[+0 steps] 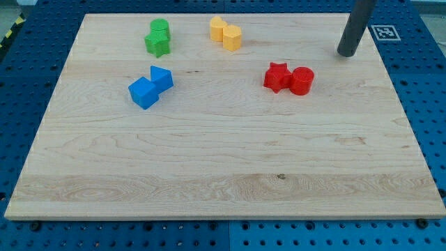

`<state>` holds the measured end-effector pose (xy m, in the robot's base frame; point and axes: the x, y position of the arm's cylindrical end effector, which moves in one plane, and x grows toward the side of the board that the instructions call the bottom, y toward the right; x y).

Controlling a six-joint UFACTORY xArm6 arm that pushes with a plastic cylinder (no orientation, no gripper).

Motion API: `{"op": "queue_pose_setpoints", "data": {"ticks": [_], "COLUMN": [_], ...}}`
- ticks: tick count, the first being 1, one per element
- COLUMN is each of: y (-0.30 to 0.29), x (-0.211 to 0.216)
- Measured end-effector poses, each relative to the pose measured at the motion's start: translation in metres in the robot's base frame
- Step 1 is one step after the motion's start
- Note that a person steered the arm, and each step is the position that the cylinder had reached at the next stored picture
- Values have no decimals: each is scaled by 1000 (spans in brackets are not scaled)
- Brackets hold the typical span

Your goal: Nudge the yellow hexagon and yellow heart towards the up

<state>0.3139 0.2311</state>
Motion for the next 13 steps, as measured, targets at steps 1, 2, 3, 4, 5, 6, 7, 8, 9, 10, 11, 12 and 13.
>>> {"op": "queue_pose_setpoints", "data": {"ticks": [1,2,3,4,5,6,7,8,9,10,11,12,13], "y": [0,1,1,-1,-19,-35,-35,-35,-40,-45,-50,-55,-61], "x": [0,0,1,1,-11,-18,-18,-18,-18,-18,-18,-18,-18]}}
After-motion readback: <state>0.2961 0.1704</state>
